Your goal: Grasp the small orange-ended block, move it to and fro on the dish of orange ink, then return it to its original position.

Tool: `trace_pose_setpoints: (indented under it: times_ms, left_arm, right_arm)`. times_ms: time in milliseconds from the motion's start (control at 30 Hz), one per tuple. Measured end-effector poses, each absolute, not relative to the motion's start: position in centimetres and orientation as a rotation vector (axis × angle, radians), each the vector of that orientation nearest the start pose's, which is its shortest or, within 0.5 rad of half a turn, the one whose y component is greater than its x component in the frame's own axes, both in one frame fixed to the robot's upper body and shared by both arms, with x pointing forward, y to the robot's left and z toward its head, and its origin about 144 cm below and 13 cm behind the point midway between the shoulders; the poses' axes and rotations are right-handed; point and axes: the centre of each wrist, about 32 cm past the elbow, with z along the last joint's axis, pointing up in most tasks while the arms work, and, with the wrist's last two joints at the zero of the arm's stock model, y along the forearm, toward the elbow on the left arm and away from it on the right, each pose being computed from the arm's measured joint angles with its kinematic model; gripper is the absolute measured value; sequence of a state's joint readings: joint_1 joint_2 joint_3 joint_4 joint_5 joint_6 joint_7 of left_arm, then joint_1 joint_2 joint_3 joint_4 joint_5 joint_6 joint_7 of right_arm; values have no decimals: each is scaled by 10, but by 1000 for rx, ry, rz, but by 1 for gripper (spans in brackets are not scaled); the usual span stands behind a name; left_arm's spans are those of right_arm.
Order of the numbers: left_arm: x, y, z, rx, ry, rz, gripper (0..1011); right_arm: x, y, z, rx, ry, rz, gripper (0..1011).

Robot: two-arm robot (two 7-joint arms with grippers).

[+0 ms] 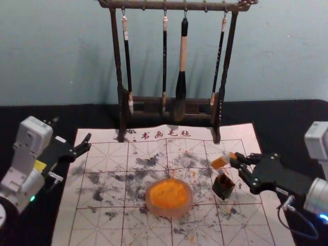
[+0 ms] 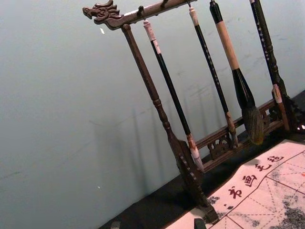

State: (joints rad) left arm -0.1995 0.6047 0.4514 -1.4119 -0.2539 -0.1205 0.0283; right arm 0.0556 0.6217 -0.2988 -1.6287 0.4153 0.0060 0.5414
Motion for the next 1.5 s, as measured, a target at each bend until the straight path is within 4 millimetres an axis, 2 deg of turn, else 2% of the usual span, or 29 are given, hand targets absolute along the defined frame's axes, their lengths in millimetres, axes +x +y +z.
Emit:
trace_pose_setpoints:
  times_ms: [733,1100,1500]
  left_arm:
    - [489,310,1140,304,-285,1248,1001]
    - [489,310,1140,304,-285,1248,1001]
    - [489,310,1140,304,-285,1248,1001]
  right_arm:
    - [517,-287,1204,-377,-70,-516,80]
    - [532,-273,1214,-452,-69,-420,80]
    - [536,-260,1215,-472,-70,-368,80]
